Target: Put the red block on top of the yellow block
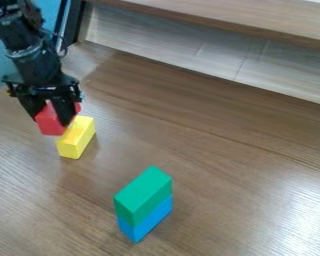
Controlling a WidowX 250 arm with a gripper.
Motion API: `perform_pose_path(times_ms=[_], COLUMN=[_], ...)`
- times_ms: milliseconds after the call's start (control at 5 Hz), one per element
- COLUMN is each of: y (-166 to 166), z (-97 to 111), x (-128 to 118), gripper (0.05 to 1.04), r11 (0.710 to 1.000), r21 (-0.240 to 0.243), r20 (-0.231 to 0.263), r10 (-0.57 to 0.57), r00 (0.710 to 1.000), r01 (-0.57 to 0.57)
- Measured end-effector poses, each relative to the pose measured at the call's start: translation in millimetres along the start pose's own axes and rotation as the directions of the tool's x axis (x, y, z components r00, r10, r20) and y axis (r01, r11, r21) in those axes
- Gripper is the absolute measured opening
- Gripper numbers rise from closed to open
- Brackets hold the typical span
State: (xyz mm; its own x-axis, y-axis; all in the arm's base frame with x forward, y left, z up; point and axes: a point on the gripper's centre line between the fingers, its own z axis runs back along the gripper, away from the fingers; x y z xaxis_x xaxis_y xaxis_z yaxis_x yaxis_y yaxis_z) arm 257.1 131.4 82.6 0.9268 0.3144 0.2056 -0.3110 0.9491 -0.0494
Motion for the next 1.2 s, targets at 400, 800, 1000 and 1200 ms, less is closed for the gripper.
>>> perform_pose_path(times_ms=[400, 800, 1000, 1200], y=[-9.6, -12.6, -9.3, -10.1], z=[-5.6, -17.7, -24.7, -25.4], x=[-3.7, -1.5, -2.1, -0.1], gripper=[0.576, 0.683, 0.941, 1.004], r11=[0.999, 0.999, 0.998, 0.998], r21=[0.024, 0.039, 0.062, 0.069], r20=[0.001, -0.018, -0.041, -0.038], r10=[-0.025, -0.02, -0.012, -0.009], r00=[1.0, 1.0, 0.999, 0.999], r01=[0.025, 0.021, 0.014, 0.011])
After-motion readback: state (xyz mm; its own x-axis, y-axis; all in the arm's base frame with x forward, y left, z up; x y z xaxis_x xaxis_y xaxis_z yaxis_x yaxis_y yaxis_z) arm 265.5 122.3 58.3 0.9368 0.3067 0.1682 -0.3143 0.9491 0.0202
